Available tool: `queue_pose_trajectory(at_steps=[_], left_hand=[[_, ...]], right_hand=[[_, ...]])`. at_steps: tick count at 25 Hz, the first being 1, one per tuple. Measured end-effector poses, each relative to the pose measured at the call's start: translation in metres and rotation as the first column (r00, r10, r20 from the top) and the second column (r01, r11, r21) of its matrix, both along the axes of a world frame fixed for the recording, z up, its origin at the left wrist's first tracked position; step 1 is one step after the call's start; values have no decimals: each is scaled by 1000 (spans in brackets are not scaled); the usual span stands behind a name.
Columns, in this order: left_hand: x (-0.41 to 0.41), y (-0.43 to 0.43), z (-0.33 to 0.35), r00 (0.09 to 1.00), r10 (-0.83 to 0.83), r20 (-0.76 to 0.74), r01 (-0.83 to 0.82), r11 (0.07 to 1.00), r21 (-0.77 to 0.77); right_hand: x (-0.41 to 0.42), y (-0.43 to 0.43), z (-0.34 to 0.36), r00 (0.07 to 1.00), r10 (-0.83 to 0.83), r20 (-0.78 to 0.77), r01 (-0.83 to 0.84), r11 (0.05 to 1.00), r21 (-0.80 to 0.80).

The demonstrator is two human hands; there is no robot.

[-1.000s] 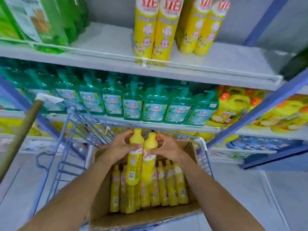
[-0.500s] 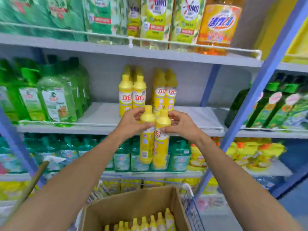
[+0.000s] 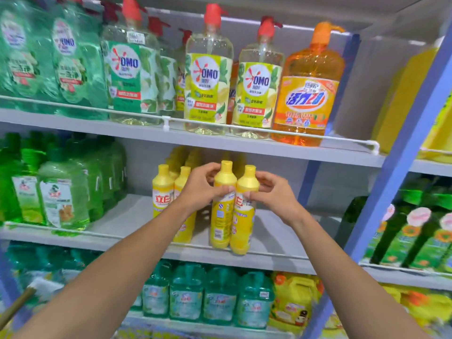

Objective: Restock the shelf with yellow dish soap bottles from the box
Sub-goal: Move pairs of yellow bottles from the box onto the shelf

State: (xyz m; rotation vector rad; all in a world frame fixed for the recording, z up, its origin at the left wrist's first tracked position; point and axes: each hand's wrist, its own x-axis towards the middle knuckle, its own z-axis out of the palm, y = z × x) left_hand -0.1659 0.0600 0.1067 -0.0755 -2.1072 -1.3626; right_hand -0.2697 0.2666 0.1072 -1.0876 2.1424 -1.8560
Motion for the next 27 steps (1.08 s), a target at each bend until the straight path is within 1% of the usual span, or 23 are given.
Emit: queue_pose_trajectory(at_steps=[2,4,8,10,12,15,17,20,23,25,27], left_hand=[[-7,0,-10,999,38,13,-38,999,9],[-14,1,-17,996,91,-6,-91,995,33],[-26,-7,-22,990,139,9,-139,990,8],[-31,-6,-29,987,159,24,-159,987,-2],[-36,-4,-41,983,180,30,-181,983,43],[-38,-1,-53,982,191,9,-189,965,184],[-35,-1,-64,988,150,45,-157,961,228],[-27,-1,-90,990,9,140,-41,973,227],[-21,-8,-105,975,-77,208,30,976,218],[-18,-15,-105,966,-101,236,55,980,192],[-19,-17,-108,965,-89,246,45,983,180]], right_hand=[[-9,-5,-7,1000,8,25,-8,1000,-4],[-17,-11,-10,999,16,28,-16,1000,-13],[-25,-22,-17,999,-5,52,6,1000,-16],[-30,-25,-25,997,13,74,-12,1000,-10],[-34,-26,-35,995,37,98,-36,999,-6],[-34,-27,-47,988,65,141,-59,997,-46],[-30,-30,-60,990,4,144,8,996,-84],[-18,-33,-83,986,-121,115,133,986,-102],[-18,-31,-101,987,-116,115,129,985,-117],[-20,-28,-104,991,-88,101,98,990,-103],[-23,-24,-104,994,-52,94,59,995,-78]])
